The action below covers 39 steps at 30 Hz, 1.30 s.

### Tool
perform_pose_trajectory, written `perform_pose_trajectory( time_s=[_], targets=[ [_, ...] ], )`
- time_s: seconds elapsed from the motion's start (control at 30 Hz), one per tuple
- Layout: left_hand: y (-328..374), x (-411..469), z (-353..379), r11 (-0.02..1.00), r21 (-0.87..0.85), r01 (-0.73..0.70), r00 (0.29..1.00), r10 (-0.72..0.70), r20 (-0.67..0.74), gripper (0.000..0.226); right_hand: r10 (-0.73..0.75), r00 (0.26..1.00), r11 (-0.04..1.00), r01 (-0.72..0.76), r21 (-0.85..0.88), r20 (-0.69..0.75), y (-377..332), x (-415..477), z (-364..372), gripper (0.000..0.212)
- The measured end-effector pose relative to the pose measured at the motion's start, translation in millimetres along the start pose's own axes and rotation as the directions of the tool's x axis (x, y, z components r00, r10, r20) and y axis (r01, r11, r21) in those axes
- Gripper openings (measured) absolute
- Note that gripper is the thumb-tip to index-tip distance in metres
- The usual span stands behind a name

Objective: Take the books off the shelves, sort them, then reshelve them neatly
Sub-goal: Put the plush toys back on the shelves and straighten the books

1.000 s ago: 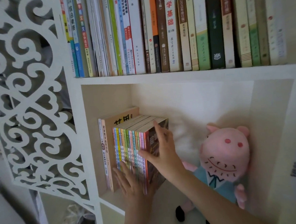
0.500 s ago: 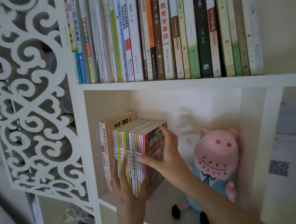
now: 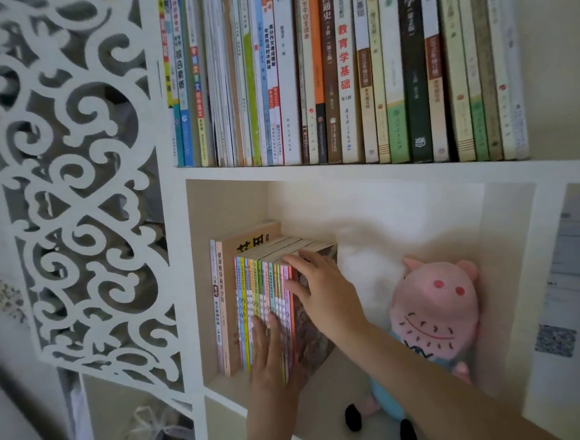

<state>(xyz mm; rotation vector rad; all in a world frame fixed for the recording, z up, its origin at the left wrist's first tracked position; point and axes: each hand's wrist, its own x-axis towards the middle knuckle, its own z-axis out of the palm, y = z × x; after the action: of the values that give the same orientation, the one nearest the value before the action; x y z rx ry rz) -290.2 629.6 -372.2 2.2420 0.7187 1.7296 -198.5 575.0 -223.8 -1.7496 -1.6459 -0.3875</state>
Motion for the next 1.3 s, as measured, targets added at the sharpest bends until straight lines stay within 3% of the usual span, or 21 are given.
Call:
perform_pose_trajectory(
  time_s=[0.13, 0.33, 0.47, 0.77, 0.93, 1.13, 1.3],
  targets=[
    [-7, -2, -1, 1.000, 0.007, 0.026, 1.000, -0.026, 0.004, 0.097, -0.018, 0.999, 0.999, 0.017, 0.030, 0.036, 1, 0, 0, 0.043],
    [-8, 0, 2, 0.995, 0.057, 0.082, 0.993, -0.076, -0.095, 0.074, 0.087, 0.990, 0.970, -0.109, 0.216, 0.108, 11, -9, 2, 0.075],
    [-10, -7, 7, 0.988, 0.096, 0.119, 0.987, -0.107, -0.116, 0.086, 0.133, 0.989, 0.948, -0.148, 0.281, 0.072, 12, -11, 0, 0.081],
    [-2, -10, 0, 0.976, 0.016, 0.217, 0.975, -0.216, -0.059, 0.086, 0.220, 0.975, 0.885, -0.211, 0.416, 0.026, 9, -14, 0, 0.096],
    [4, -11, -11, 0.962, 0.006, 0.272, 0.962, -0.272, -0.019, 0.088, 0.275, 0.956, 0.807, -0.285, 0.517, 0.099, 14, -33, -5, 0.095],
    [13, -15, -20, 0.941, -0.083, 0.328, 0.945, -0.328, 0.018, 0.109, 0.295, 0.948, 0.752, -0.309, 0.583, 0.122, 15, -47, -2, 0.088],
    [12, -20, -23, 0.960, -0.037, 0.279, 0.960, -0.277, 0.033, 0.094, 0.289, 0.951, 0.731, -0.294, 0.616, 0.111, 13, -49, 4, 0.089]
  ],
)
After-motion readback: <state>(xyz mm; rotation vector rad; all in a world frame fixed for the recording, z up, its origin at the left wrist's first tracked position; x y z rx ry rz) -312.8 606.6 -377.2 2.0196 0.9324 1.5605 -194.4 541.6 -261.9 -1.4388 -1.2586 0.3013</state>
